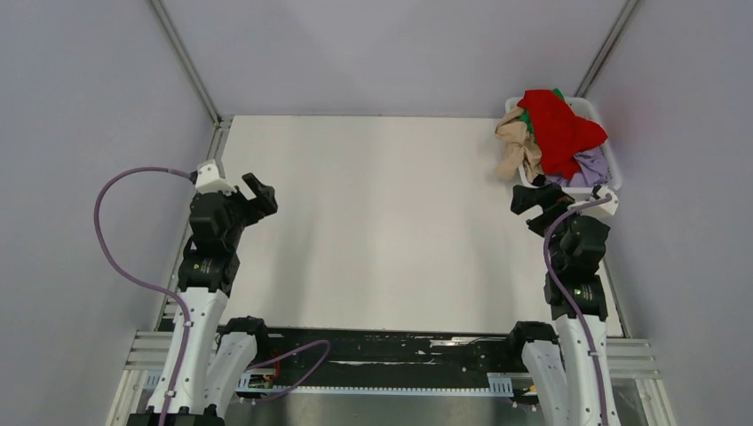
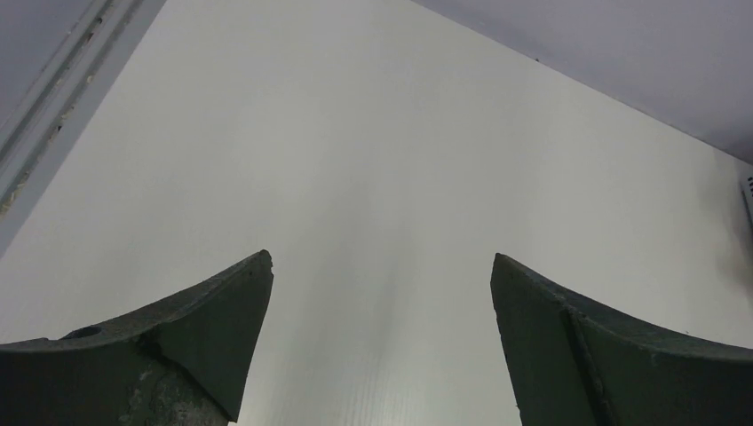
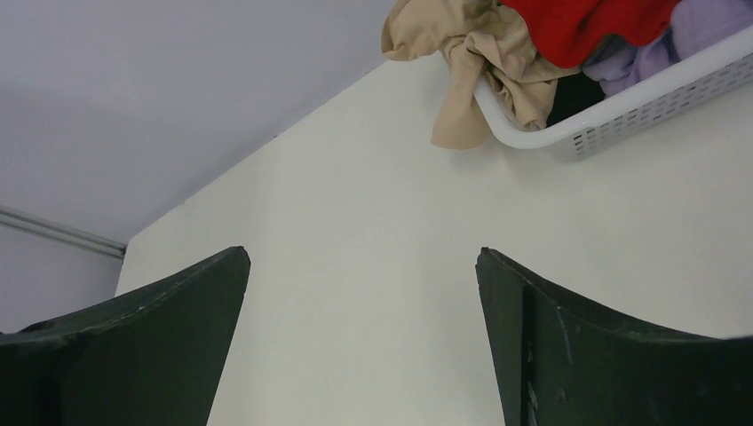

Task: Fold and stack the t-shirts
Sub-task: Grab crumpled tshirt from bin with the right arm

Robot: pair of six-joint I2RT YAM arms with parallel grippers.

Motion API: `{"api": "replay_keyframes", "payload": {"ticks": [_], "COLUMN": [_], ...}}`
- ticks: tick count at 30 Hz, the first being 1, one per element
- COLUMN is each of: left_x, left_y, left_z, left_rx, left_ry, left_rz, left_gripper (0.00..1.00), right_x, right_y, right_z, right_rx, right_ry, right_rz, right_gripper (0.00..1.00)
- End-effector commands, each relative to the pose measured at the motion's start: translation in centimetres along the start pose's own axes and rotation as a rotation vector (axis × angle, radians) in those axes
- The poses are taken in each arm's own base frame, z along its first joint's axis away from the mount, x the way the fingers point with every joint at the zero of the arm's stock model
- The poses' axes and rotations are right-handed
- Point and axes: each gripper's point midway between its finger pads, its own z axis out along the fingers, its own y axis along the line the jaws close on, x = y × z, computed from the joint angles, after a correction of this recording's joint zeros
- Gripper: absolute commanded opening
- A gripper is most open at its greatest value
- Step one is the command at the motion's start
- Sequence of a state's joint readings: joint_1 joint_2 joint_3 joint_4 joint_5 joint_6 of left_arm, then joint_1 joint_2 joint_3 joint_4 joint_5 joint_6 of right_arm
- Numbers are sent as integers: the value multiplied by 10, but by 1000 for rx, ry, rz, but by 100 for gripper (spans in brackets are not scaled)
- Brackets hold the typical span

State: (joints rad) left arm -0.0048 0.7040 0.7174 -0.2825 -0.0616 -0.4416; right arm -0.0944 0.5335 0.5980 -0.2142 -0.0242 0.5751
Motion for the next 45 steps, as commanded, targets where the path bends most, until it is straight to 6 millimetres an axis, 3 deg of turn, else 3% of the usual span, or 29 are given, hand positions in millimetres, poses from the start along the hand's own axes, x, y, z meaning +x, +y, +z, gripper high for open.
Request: {"api": "replay_keyframes", "payload": {"ticks": [1,13,18,24,28,32,35,39,45], "left_x": [-21,-24,-23,-25,-24,-26,-30,-31,-32], "left_y": [-7,-7,-9,-9,-5,0,2,1,1], "left_z": [-8,-3,1,3,5,5,3,1,0], "left_rx": [11,-22,-16,-18,-43,-69,-78,-73,-73], "left_ry": [-43,0,12,5,1,-13,-32,-48,-54], "left_rz": [-17,-22,-31,-40,-45,-53,-62,-66,-73], "left_gripper": [100,100,100,100,100,100,100,100,100], "right_x": [-14,-48,-58,-81,-76,-69,-66,-61,-87], "right_y": [0,-22,-40,-99,-131,-162,-180,-176,-164], "right_z": [5,40,87,161,213,250,271,290,285], "right_rx": [47,260,333,406,411,460,486,422,423], "right_ry": [-9,-10,61,143,214,247,255,279,222], "right_rz": [5,-124,-156,-100,-106,-155,-180,-186,-217], "right_gripper": [100,100,100,99,93,88,77,48,17]}}
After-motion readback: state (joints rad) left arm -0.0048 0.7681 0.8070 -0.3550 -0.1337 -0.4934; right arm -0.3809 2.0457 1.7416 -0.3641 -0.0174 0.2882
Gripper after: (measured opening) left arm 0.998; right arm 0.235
